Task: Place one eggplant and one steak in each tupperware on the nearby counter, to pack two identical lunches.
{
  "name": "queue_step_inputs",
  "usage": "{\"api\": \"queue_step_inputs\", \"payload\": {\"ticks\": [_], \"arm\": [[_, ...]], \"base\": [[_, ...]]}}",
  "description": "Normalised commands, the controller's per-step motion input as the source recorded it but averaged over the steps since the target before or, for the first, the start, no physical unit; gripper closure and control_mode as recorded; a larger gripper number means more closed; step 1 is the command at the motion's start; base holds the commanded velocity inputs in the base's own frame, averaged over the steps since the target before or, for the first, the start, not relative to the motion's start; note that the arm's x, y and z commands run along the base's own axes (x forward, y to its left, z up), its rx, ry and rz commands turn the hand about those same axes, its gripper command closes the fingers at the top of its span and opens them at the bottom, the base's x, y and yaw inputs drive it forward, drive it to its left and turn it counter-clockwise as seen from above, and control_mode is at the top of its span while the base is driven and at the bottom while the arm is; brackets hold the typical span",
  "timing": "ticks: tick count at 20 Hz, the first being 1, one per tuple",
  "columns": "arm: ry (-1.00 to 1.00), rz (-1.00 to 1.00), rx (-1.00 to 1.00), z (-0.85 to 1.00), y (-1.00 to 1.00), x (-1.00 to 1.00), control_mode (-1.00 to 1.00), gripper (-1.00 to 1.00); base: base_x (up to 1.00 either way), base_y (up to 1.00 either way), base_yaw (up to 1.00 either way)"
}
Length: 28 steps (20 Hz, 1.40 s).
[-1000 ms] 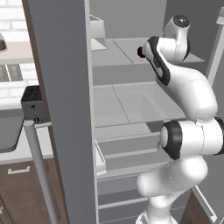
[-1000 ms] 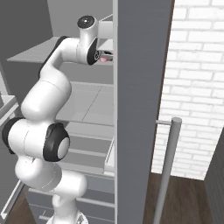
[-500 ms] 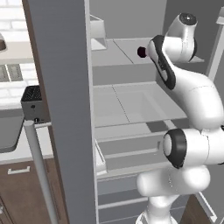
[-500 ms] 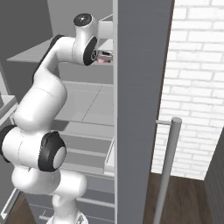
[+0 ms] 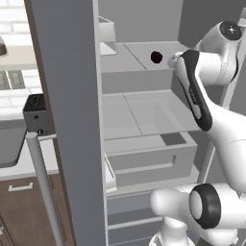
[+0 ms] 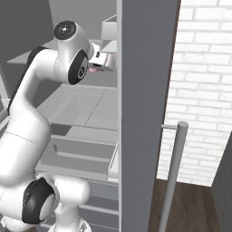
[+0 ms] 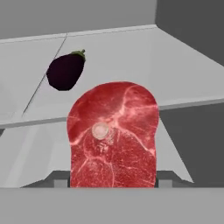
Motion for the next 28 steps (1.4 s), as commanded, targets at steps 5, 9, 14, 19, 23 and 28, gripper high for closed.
{"api": "queue_step_inputs", "payload": {"ticks": [5, 9, 14, 19, 23, 28], "arm": [[0.01, 0.06, 0.01, 0.42, 0.36, -1.00, -1.00, 1.00], [0.06, 0.06, 0.00, -0.05, 0.52, -1.00, -1.00, 1.00], [0.35, 0.02, -0.05, -0.99, 0.16, -1.00, -1.00, 1.00], [0.26, 0.00, -0.02, -1.00, 0.00, -1.00, -1.00, 1.00], [0.10, 0.00, 0.00, -0.52, 0.00, -0.55, -1.00, 1.00], [0.16, 0.00, 0.00, -0.33, 0.00, -0.71, -1.00, 1.00]], "base": [[0.00, 0.00, 0.00], [0.00, 0.00, 0.00], [0.00, 0.00, 0.00], [0.00, 0.00, 0.00], [0.00, 0.00, 0.00], [0.00, 0.00, 0.00]]}}
